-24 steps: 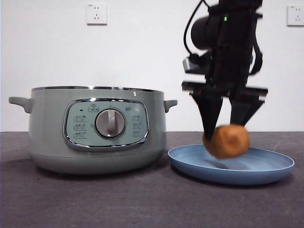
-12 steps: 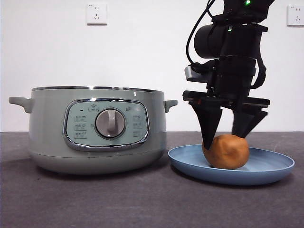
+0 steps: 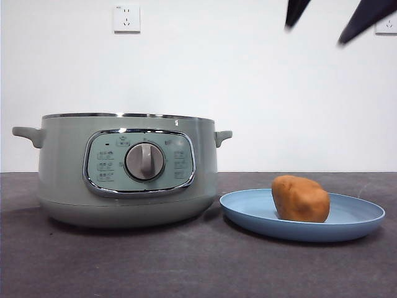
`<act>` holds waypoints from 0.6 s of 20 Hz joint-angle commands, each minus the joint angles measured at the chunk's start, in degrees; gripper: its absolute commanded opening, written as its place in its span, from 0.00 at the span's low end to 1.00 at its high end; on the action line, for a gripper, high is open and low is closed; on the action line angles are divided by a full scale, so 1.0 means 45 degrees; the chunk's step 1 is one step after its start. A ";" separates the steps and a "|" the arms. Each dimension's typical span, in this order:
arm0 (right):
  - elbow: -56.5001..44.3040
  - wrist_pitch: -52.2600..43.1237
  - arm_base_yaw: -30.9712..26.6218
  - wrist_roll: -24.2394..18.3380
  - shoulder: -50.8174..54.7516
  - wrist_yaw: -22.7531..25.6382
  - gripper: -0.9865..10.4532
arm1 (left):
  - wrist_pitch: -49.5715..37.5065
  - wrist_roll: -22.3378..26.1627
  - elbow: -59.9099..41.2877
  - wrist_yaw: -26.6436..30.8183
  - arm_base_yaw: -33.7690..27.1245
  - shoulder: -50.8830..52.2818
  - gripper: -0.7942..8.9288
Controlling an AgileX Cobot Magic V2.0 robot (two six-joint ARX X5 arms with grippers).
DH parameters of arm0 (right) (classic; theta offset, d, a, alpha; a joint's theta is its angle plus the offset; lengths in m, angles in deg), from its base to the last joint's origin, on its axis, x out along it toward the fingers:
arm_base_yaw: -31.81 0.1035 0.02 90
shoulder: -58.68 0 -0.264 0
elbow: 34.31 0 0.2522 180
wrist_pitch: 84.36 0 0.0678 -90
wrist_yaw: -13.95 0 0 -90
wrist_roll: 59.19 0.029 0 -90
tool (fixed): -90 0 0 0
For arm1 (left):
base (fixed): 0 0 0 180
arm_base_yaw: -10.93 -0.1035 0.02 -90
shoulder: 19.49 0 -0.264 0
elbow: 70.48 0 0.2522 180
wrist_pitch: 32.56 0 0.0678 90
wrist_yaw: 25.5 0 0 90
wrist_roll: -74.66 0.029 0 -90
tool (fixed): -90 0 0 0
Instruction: Take the potato out from the steamer,put the potato on the plate,close the lid
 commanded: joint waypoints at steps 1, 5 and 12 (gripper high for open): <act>-0.0044 0.0418 -0.0005 0.0209 0.0986 0.0068 0.50 | -0.0597 0.0015 0.0194 -0.0155 -0.0010 -0.0573 0.07; -0.0044 0.1273 -0.0102 0.0427 0.2225 0.0087 0.50 | -0.0797 0.0000 0.0194 -0.0170 0.0185 -0.1938 0.07; -0.0044 0.2327 -0.0160 0.0515 0.2487 0.0709 0.50 | -0.0952 -0.0049 0.0121 0.0029 0.1195 -0.3823 0.07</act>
